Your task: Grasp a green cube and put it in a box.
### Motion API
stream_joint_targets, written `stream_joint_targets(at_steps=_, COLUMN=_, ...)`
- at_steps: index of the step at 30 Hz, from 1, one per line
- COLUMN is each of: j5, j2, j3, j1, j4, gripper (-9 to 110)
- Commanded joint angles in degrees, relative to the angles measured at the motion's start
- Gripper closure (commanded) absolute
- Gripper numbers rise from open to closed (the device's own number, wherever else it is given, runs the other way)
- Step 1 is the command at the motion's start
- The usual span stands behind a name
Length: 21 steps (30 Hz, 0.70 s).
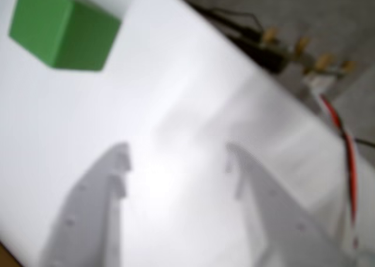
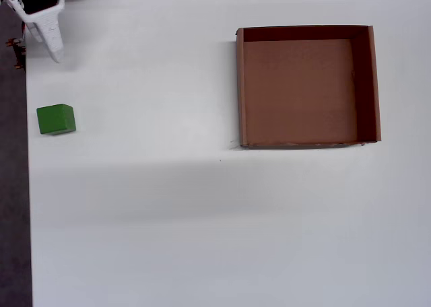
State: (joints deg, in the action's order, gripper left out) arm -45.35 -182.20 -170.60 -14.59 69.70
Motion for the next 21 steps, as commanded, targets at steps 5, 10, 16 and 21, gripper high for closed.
stream_joint_targets(at_steps=5, j5=0.2, j2=-0.3, j3=0.4, j1=1.5, j4=0.5, gripper=79)
stream_joint_targets(at_steps=10, j5=0.2, j2=-0.3, j3=0.4, j1=1.5, j4=0.5, gripper=79)
stream_joint_targets(at_steps=16, j5=0.2, j2=-0.3, j3=0.4, j1=1.5, j4=0.5, gripper=79)
stream_joint_targets(at_steps=21, j5=0.2, j2=-0.3, j3=0.4, j1=1.2, j4=0.5, gripper=79)
